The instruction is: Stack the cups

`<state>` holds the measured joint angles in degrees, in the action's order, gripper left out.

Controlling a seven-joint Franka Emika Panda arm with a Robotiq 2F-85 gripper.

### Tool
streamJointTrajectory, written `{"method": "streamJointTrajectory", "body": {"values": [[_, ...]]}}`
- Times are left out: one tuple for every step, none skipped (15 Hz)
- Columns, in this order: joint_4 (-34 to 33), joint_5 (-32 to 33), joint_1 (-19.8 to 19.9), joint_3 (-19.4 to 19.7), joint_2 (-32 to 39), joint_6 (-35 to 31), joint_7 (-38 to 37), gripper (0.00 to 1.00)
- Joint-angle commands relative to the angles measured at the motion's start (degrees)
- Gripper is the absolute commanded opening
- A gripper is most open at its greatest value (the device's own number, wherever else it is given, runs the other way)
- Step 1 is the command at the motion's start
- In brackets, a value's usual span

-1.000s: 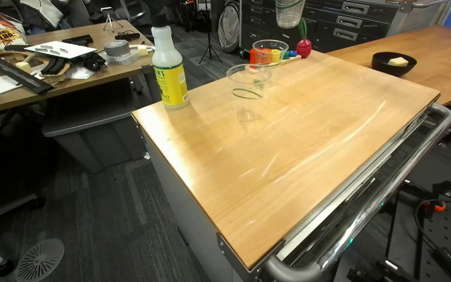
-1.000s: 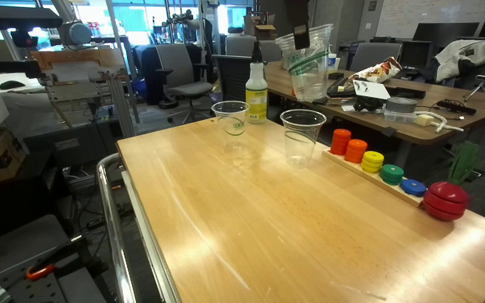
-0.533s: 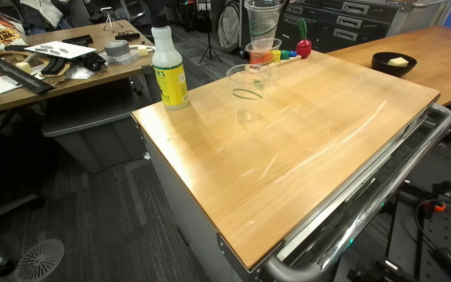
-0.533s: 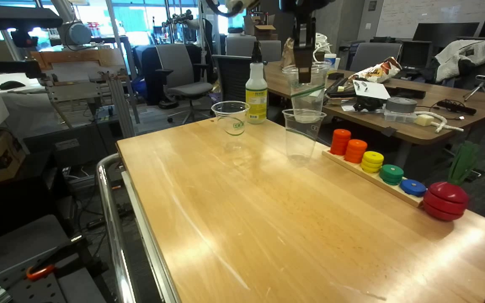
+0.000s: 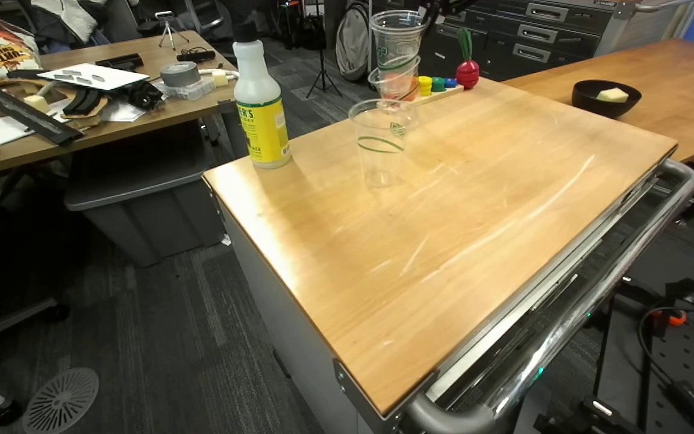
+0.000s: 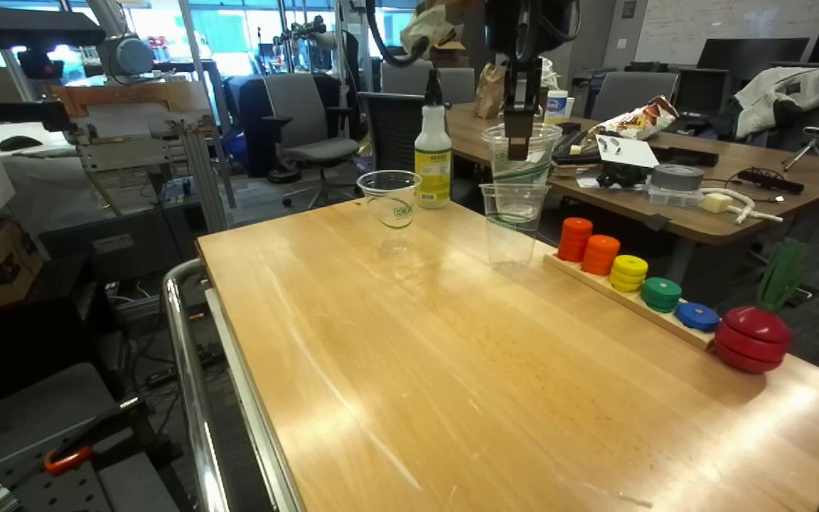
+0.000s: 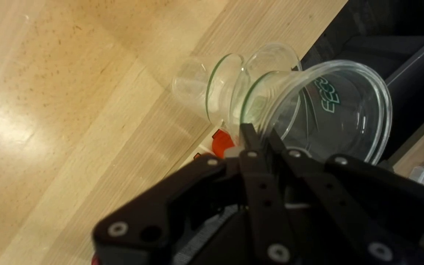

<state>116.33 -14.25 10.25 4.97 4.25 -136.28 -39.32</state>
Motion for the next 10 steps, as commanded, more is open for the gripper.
{"method": "streamJointTrajectory", "body": {"values": [[0.66, 0.68, -1.25, 1.2, -1.91, 0.39, 0.69, 0.06], [0.49, 2.05, -1.31, 1.33, -1.85, 0.48, 0.25, 0.07], [0.4, 3.35, -1.35, 1.45, -1.76, 0.5, -0.07, 0.07], [0.31, 5.03, -1.38, 1.61, -1.71, 0.58, -0.44, 0.07], [0.29, 6.37, -1.41, 1.75, -1.71, 0.63, -0.57, 0.07], [0.32, 7.66, -1.42, 1.89, -1.74, 0.69, -0.72, 0.08], [0.35, 8.31, -1.37, 2.01, -1.77, 0.82, -0.62, 0.07], [0.35, 8.88, -1.33, 2.15, -1.69, 0.86, -0.53, 0.32], [0.35, 8.87, -1.26, 2.23, -1.63, 0.8, -0.05, 0.33], [0.41, 7.58, -1.16, 2.22, -1.54, 0.49, 0.88, 0.38]]}}
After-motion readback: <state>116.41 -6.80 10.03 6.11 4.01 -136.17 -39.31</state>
